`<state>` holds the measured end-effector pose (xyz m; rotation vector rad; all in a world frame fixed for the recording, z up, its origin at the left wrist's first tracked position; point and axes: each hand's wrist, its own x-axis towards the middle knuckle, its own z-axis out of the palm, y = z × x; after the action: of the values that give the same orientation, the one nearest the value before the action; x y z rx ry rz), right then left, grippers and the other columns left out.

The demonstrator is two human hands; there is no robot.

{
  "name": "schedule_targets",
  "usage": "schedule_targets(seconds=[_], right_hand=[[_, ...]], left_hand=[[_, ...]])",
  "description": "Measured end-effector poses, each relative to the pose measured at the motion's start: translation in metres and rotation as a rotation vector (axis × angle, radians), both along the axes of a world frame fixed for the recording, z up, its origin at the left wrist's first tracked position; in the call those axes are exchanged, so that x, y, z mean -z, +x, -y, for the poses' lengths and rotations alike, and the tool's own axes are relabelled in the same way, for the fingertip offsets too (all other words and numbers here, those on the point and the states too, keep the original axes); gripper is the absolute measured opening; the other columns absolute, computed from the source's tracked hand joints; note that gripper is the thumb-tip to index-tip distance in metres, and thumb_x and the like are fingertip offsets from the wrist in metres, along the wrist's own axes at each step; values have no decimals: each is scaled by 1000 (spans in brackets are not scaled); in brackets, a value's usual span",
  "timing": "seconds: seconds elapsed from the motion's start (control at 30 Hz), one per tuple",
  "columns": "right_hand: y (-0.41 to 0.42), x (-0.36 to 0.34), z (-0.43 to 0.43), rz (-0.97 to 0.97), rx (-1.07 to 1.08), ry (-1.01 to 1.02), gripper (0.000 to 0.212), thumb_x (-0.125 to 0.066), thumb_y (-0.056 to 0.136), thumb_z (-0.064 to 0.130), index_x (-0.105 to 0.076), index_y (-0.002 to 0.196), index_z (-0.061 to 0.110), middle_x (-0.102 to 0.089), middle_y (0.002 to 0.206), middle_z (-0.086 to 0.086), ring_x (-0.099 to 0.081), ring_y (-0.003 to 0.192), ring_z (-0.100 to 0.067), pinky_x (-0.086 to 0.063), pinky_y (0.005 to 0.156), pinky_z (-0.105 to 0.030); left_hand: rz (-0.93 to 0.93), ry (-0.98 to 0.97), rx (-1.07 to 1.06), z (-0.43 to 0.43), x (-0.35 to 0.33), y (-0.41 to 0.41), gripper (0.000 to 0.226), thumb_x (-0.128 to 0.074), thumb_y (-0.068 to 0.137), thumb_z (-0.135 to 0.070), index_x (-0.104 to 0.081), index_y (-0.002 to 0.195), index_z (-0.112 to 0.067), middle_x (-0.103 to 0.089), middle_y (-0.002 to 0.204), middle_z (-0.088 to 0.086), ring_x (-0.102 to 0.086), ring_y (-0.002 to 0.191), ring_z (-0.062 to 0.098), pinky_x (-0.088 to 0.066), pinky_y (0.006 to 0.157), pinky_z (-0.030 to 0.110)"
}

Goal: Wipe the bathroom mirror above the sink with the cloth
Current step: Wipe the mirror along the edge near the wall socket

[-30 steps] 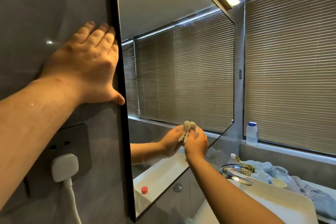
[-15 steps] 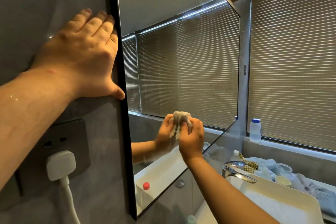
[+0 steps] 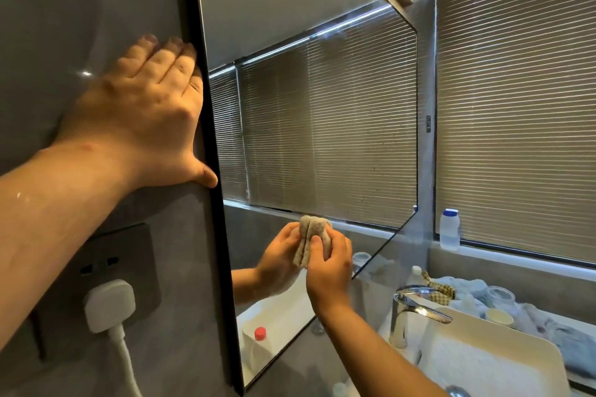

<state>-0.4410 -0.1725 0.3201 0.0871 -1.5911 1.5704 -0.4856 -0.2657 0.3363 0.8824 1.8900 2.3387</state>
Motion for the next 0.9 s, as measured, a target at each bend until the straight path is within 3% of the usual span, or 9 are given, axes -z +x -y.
schedule_targets(seconds=[0.07,0.17,0.23,0.3,0.37,0.47,0.6,0.73,0.9], right_hand=[[2,-4,5,-6,-1,-16,27,-58,95,32,-64,118,19,-54,111,6,-56,104,-12,-44,91,-27],[-7,-17,2,7,20,-40,26,-56,94,33,-63,114,18,-57,111,1,-56,105,-20,-47,94,-38],[-18,-26,-5,56,64,-41,30,-53,91,39,-62,110,18,-61,111,-4,-56,105,-26,-47,94,-46],[-27,-35,-13,134,109,-56,25,-55,96,37,-62,110,18,-63,112,-8,-56,107,-31,-47,93,-47],[-34,-39,-20,195,129,-62,22,-55,97,37,-61,110,19,-64,112,-8,-55,107,-32,-47,93,-46],[-32,-39,-20,191,117,-58,23,-53,98,40,-60,111,22,-63,112,-6,-58,105,-29,-50,91,-48],[-18,-30,-7,80,139,-3,38,-53,95,36,-62,127,18,-58,123,-4,-54,115,-23,-45,102,-43],[-16,-26,-2,-59,148,17,30,-59,97,17,-64,126,16,-56,120,4,-57,115,-20,-46,102,-38],[-34,-32,-13,-76,162,10,28,-56,100,18,-64,127,19,-63,122,4,-60,112,-13,-51,96,-29]], left_hand=[[3,54,26,4,-2,-2,51,-46,98,-31,-41,132,7,-50,129,33,-53,115,39,-40,101,50],[-24,67,6,-6,-16,0,47,-50,94,-35,-50,124,1,-59,111,24,-59,102,31,-48,92,40],[-13,24,-11,-15,-34,8,39,-53,90,-40,-63,110,-8,-63,100,18,-60,95,26,-49,87,36],[-8,-53,13,-25,-50,14,31,-51,90,-42,-74,91,-21,-68,87,7,-62,85,18,-48,80,31],[-14,-91,41,-32,-56,14,35,-45,93,-42,-76,85,-26,-70,84,2,-63,82,14,-46,79,32],[-9,-69,70,-30,-53,8,34,-47,95,-42,-74,94,-22,-69,93,10,-61,91,23,-45,86,42],[-8,42,84,-16,-34,-9,42,-52,96,-33,-57,125,-2,-57,124,29,-53,116,41,-33,108,59],[-57,118,53,-15,-28,-12,42,-49,96,-29,-55,126,0,-57,126,29,-55,117,40,-42,104,50],[-92,127,8,-34,-26,-29,40,-42,101,-29,-54,127,-1,-59,126,27,-56,118,38,-44,103,48]])
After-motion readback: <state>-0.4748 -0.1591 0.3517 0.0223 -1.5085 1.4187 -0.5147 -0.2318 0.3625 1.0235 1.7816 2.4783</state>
